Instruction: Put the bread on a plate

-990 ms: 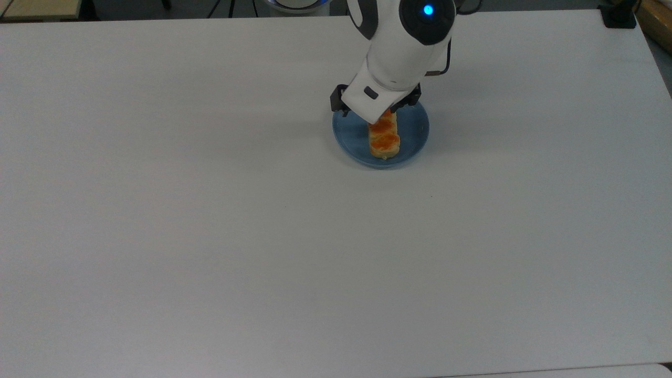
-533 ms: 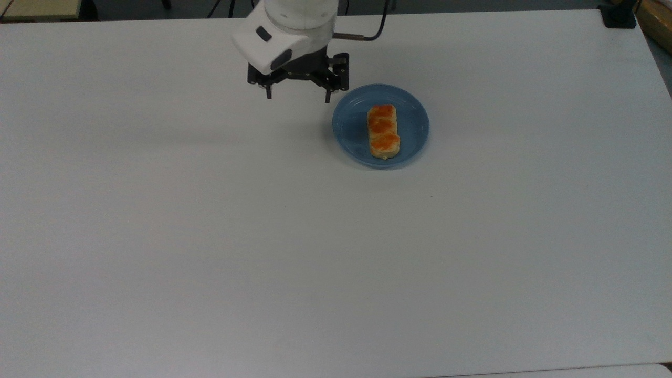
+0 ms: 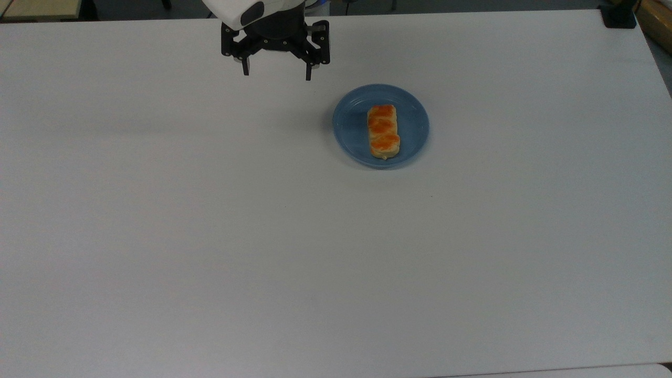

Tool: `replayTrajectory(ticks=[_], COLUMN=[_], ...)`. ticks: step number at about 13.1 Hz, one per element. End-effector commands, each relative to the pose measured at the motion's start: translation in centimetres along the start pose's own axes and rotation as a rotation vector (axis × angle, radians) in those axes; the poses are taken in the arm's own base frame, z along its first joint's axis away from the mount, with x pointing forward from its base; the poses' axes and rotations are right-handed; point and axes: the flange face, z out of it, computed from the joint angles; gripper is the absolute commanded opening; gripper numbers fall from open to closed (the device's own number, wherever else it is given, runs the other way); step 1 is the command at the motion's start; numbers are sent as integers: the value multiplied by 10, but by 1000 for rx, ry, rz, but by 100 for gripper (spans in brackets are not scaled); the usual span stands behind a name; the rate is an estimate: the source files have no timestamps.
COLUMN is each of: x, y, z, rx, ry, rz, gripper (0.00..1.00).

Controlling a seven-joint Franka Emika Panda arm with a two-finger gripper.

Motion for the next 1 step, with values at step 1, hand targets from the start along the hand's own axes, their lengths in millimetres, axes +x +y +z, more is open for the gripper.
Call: replayTrajectory(ticks=[1], x=[-11], y=[-1], z=[-1], rx=[4], ry=[-13], rz=[-19], gripper=[100])
